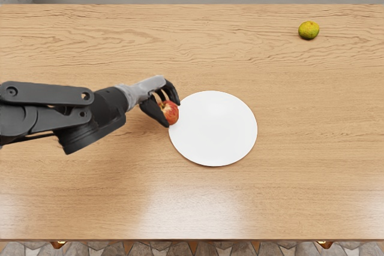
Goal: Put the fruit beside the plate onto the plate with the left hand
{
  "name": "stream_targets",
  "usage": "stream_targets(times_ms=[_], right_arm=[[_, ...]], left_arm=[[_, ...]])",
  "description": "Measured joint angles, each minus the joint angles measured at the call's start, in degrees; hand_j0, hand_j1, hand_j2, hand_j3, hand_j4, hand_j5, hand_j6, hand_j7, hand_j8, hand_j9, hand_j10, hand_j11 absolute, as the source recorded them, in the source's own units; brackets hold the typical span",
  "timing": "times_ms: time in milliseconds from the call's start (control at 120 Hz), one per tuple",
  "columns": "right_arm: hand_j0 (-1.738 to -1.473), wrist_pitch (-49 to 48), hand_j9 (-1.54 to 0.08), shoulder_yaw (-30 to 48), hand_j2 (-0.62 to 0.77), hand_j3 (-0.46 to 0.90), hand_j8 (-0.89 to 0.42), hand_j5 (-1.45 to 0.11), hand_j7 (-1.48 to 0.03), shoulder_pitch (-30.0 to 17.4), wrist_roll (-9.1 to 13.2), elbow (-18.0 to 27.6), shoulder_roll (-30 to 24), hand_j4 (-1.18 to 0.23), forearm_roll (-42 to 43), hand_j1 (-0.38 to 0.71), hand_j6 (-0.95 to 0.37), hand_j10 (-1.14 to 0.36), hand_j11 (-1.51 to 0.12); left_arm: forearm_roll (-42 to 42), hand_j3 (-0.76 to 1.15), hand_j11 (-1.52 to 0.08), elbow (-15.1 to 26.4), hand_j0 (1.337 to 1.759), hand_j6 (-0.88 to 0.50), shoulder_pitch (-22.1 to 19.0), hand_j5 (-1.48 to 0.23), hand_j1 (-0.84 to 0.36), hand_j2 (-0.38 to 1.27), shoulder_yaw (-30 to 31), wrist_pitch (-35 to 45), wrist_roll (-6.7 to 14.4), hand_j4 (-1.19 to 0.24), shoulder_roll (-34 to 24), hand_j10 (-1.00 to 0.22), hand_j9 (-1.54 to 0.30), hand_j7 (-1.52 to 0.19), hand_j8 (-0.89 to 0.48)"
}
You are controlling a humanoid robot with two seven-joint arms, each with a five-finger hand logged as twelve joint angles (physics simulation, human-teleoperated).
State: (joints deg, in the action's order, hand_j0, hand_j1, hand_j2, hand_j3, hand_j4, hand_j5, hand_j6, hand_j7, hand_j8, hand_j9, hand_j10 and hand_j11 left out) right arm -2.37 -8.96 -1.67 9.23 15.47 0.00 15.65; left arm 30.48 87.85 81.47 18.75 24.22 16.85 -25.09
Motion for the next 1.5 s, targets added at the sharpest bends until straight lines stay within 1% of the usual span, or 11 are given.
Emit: stream_targets(times_ms=[167, 367, 592, 700, 758, 833, 1133, 1183, 1292, 1367, 1500], right_arm=[[-1.658, 0.0, -0.03, 0.0, 0.0, 0.0, -0.02, -0.03, -0.03, 0.0, 0.0, 0.0, 0.0, -0.02, 0.0, -0.32, -0.02, -0.02, -0.03], [-1.658, 0.0, -0.03, 0.0, 0.0, 0.0, -0.02, -0.03, -0.03, 0.0, 0.0, 0.0, 0.0, -0.02, 0.0, -0.32, -0.02, -0.02, -0.03], [-1.658, 0.0, -0.03, 0.0, 0.0, 0.0, -0.02, -0.03, -0.03, 0.0, 0.0, 0.0, 0.0, -0.02, 0.0, -0.32, -0.02, -0.02, -0.03], [-1.658, 0.0, -0.03, 0.0, 0.0, 0.0, -0.02, -0.03, -0.03, 0.0, 0.0, 0.0, 0.0, -0.02, 0.0, -0.32, -0.02, -0.02, -0.03], [-1.658, 0.0, -0.03, 0.0, 0.0, 0.0, -0.02, -0.03, -0.03, 0.0, 0.0, 0.0, 0.0, -0.02, 0.0, -0.32, -0.02, -0.02, -0.03], [-1.658, 0.0, -0.03, 0.0, 0.0, 0.0, -0.02, -0.03, -0.03, 0.0, 0.0, 0.0, 0.0, -0.02, 0.0, -0.32, -0.02, -0.02, -0.03], [-1.658, 0.0, -0.03, 0.0, 0.0, 0.0, -0.02, -0.03, -0.03, 0.0, 0.0, 0.0, 0.0, -0.02, 0.0, -0.32, -0.02, -0.02, -0.03], [-1.658, 0.0, -0.03, 0.0, 0.0, 0.0, -0.02, -0.03, -0.03, 0.0, 0.0, 0.0, 0.0, -0.02, 0.0, -0.32, -0.02, -0.02, -0.03], [-1.658, 0.0, -0.03, 0.0, 0.0, 0.0, -0.02, -0.03, -0.03, 0.0, 0.0, 0.0, 0.0, -0.02, 0.0, -0.32, -0.02, -0.02, -0.03], [-1.658, 0.0, -0.03, 0.0, 0.0, 0.0, -0.02, -0.03, -0.03, 0.0, 0.0, 0.0, 0.0, -0.02, 0.0, -0.32, -0.02, -0.02, -0.03], [-1.658, 0.0, -0.03, 0.0, 0.0, 0.0, -0.02, -0.03, -0.03, 0.0, 0.0, 0.0, 0.0, -0.02, 0.0, -0.32, -0.02, -0.02, -0.03]], left_arm=[[-0.07, 0.0, -0.89, -0.01, 1.655, -0.4, -0.09, -0.93, -0.29, 0.31, -0.5, 0.04, 0.06, -0.64, 0.81, -0.61, -0.9, -0.89, -0.39], [-0.06, 0.0, -0.89, -0.26, 1.655, -0.41, -0.09, -0.92, -0.28, 0.3, -0.75, 0.18, 0.06, -0.64, 3.11, -0.62, -0.9, -0.88, -0.4], [0.02, 0.0, -0.89, -0.55, 1.655, -0.41, -0.33, -0.92, -0.28, 0.3, -0.96, 1.86, 0.02, -0.64, 4.41, -0.62, -0.89, -0.88, -0.4], [0.06, 0.0, -0.89, -0.61, 1.656, -0.42, -0.67, -0.91, -0.29, 0.33, -0.98, 3.06, -0.07, -0.64, 4.87, -0.62, -0.89, -0.88, -0.4], [0.12, 0.0, -0.89, -0.87, 1.655, -0.43, -0.99, -0.91, -0.28, 0.32, -0.97, 3.73, -0.1, -0.64, 5.49, -0.62, -0.88, -0.87, -0.41], [0.13, 0.0, -0.88, -1.23, 1.656, -0.43, -1.14, -0.91, -0.29, 0.35, -0.98, 4.35, -0.22, -0.64, 6.01, -0.63, -0.88, -0.88, -0.41], [0.33, 0.0, -0.82, -2.76, 1.657, -0.45, -2.31, -0.84, -0.29, 0.29, -0.95, 5.23, -0.49, -0.61, 7.67, -0.61, -0.82, -0.82, -0.43], [0.34, 0.0, -0.8, -3.13, 1.657, -0.46, -2.46, -0.82, -0.29, 0.3, -0.94, 5.25, -0.52, -0.6, 8.05, -0.6, -0.8, -0.8, -0.44], [0.38, 0.0, -0.75, -3.72, 1.657, -0.46, -2.47, -0.76, -0.27, 0.25, -0.95, 5.29, -0.53, -0.56, 8.38, -0.57, -0.75, -0.75, -0.45], [0.41, 0.0, -0.66, -4.14, 1.658, -0.43, -2.38, -0.67, -0.21, 0.19, -1.01, 5.3, -0.57, -0.5, 8.39, -0.5, -0.66, -0.66, -0.42], [0.34, 0.0, -0.47, -4.42, 1.658, -0.32, -2.27, -0.48, -0.06, 0.12, -1.35, 5.33, -0.65, -0.36, 8.39, -0.36, -0.47, -0.47, -0.32]])
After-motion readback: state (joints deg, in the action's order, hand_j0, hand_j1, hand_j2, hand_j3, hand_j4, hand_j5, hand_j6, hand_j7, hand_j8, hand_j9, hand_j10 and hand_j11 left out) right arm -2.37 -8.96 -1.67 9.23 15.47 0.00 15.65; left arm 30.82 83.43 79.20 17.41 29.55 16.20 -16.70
